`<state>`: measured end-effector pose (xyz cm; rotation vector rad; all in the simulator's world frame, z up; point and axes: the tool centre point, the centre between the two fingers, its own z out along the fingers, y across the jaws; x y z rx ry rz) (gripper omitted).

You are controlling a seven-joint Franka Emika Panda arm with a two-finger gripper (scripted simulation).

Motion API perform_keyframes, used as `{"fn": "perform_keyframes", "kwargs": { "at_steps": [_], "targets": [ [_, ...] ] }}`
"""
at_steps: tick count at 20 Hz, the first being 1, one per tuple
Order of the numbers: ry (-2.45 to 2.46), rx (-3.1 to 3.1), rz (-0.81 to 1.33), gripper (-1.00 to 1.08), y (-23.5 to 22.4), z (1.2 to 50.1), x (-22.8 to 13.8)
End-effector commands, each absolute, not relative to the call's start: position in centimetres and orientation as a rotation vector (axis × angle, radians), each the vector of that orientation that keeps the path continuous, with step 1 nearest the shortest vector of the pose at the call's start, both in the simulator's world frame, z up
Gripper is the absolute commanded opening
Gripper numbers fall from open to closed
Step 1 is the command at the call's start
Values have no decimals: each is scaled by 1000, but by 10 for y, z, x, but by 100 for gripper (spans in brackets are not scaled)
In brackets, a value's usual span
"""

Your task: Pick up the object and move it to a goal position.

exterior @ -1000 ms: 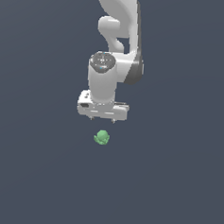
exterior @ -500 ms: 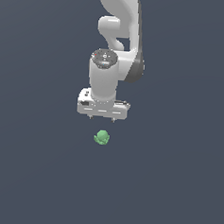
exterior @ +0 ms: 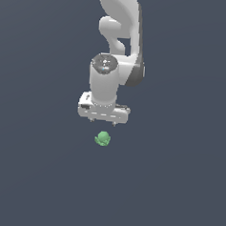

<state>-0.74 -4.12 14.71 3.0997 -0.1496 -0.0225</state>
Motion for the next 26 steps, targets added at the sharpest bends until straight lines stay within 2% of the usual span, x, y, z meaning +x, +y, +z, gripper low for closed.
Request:
{"fn": "perform_keyframes", "kwargs": {
  "at_steps": [1, 12, 20, 26],
  "targets": [
    [-206, 3103, -20, 100, -41, 138, -4],
    [-493, 3101, -1, 100, -41, 94, 12],
    [-507, 3099, -2, 100, -41, 88, 12],
    [-513, 3099, -1, 100, -41, 61, 12]
  ]
}}
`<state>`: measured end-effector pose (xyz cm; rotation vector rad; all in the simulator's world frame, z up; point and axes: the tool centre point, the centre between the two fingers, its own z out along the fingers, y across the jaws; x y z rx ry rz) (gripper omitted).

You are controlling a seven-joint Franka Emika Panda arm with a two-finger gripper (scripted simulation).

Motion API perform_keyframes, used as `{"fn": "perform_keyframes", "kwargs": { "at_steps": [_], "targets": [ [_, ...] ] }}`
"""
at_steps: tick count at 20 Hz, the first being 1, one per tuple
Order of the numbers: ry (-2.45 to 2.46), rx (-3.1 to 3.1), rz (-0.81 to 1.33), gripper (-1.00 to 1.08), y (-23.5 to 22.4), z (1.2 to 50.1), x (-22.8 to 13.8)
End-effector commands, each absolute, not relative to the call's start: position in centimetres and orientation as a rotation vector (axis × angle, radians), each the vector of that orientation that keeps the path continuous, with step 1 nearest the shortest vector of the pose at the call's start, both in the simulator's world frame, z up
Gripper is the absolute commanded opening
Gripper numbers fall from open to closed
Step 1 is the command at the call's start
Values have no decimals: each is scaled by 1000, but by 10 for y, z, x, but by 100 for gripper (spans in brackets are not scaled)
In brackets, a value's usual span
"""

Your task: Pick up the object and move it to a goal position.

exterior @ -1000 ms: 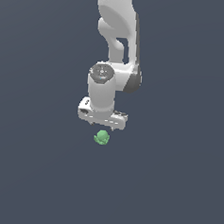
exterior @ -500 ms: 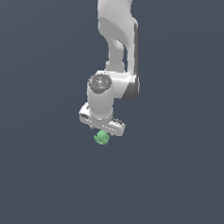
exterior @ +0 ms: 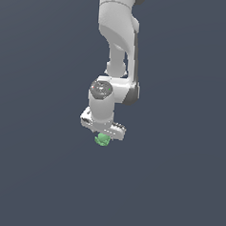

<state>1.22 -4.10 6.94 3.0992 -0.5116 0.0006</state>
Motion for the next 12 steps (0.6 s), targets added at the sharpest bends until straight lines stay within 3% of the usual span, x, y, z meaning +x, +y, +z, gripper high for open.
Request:
{"fn": "perform_keyframes", "kwargs": {
  "at_steps": [1, 8, 9, 12],
  "targets": [
    [-514, 3099, -1, 100, -41, 55, 11],
    [-517, 3099, 0, 100, -41, 40, 13],
    [-517, 3099, 0, -100, -41, 40, 13],
    [-517, 3099, 0, -100, -41, 40, 13]
  ]
}}
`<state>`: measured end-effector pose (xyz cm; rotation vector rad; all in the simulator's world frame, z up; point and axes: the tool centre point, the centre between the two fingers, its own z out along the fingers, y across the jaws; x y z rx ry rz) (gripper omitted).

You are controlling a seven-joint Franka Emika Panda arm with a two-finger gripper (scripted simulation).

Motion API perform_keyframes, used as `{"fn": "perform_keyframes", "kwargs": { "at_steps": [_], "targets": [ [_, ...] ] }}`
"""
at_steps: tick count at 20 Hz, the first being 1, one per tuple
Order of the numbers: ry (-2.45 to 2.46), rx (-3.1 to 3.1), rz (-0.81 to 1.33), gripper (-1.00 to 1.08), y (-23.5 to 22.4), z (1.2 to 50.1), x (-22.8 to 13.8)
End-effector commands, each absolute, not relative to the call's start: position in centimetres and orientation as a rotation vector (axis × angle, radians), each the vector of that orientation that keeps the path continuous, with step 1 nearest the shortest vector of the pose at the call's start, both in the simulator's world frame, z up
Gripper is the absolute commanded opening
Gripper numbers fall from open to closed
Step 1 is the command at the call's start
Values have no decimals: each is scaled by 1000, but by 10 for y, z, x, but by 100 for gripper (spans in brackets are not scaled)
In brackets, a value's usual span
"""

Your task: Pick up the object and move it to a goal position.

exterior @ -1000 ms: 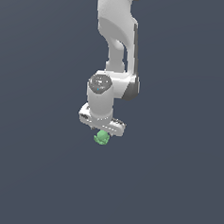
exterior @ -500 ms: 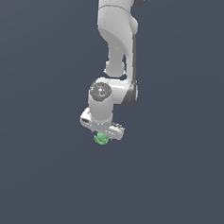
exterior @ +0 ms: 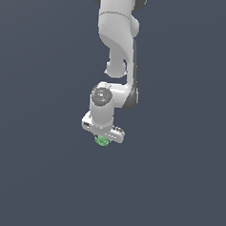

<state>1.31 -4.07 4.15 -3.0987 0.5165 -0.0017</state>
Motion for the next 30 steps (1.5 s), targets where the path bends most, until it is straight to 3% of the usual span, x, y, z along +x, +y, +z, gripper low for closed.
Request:
{"fn": "perform_keyframes", "kwargs": {
  "at_steps": [1, 11, 23, 30],
  "targets": [
    [517, -3099, 0, -100, -41, 40, 13],
    [517, -3098, -3, -100, -48, 46, 14],
    [517, -3098, -1, -100, -133, 101, 29],
    [517, -3099, 0, -100, -153, 113, 34]
  ]
}}
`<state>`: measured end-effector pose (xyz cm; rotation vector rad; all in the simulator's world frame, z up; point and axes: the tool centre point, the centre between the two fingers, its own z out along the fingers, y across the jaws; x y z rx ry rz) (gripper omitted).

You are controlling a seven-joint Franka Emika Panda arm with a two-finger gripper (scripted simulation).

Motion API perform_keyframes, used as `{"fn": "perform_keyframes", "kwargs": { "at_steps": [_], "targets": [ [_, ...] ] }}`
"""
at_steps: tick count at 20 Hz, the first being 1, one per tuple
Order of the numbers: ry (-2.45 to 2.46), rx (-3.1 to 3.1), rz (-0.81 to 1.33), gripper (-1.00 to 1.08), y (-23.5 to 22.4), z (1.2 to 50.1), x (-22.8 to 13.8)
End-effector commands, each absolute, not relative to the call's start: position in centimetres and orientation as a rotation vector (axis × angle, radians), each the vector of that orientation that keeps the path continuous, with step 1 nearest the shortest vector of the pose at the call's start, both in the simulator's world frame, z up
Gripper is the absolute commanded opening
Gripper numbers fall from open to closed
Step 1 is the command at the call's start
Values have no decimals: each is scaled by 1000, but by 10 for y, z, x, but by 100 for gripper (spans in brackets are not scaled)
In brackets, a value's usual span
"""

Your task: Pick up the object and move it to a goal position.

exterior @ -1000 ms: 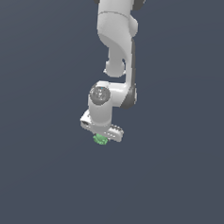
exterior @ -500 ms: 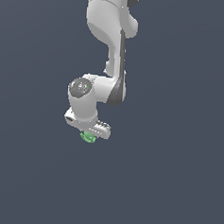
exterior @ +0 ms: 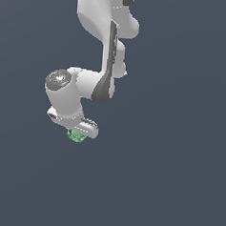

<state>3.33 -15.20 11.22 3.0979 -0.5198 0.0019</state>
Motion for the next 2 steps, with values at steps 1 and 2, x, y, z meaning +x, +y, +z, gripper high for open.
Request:
{"fn": "perform_keyframes", "kwargs": {
  "at_steps": [1, 2],
  "targets": [
    [-517, 3099, 0, -100, -153, 113, 35],
    [-517, 3099, 0, -100, -153, 113, 35]
  ]
}}
